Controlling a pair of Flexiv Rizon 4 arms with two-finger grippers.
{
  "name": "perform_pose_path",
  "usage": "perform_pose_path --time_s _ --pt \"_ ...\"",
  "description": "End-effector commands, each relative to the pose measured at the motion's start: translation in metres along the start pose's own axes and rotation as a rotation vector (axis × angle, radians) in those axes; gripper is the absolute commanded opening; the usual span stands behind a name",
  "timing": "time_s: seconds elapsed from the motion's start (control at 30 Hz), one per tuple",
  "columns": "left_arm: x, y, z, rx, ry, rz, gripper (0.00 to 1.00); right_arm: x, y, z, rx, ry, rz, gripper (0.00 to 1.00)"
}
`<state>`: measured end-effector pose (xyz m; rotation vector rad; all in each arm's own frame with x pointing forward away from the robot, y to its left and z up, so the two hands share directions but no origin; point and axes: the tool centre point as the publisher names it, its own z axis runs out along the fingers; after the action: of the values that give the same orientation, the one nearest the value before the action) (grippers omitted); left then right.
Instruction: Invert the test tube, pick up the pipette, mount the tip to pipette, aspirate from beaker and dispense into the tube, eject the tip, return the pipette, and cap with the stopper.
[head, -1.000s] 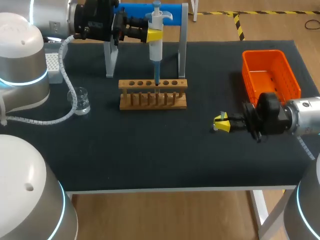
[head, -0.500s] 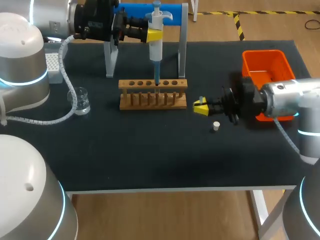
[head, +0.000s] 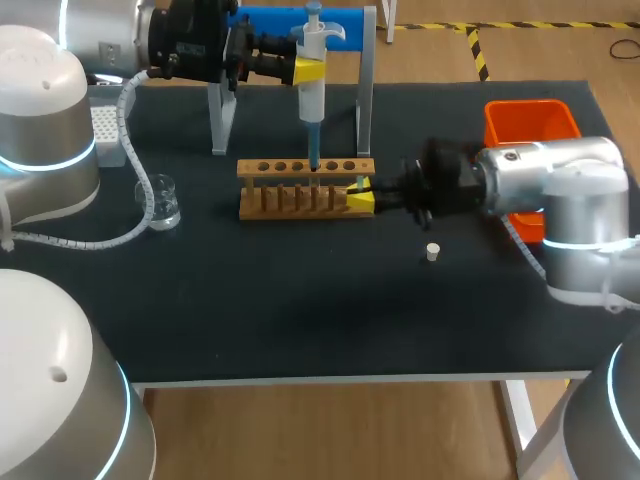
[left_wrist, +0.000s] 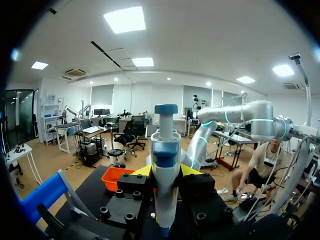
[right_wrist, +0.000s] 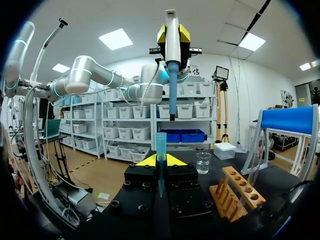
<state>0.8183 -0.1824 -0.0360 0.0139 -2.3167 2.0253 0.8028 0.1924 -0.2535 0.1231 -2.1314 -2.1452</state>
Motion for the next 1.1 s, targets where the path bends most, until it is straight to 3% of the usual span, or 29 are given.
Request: perform_pose_path --time_s 0.03,0.7,1.1 --pt "-0.001 -0.001 -0.001 -0.003 0.002 -0.001 0.00 -0.013 -0.011 0.013 -0.010 0.015 0.002 0.00" --pt "-0.001 -0.001 -0.001 -0.003 0.002 -0.001 0.00 -0.032 -0.026 0.039 -0.015 0.037 0.007 0.00" --pt "-0.001 -0.001 -0.001 -0.003 0.002 -0.001 0.00 -0.035 -0.021 0.047 0.006 0.051 -0.002 0.00"
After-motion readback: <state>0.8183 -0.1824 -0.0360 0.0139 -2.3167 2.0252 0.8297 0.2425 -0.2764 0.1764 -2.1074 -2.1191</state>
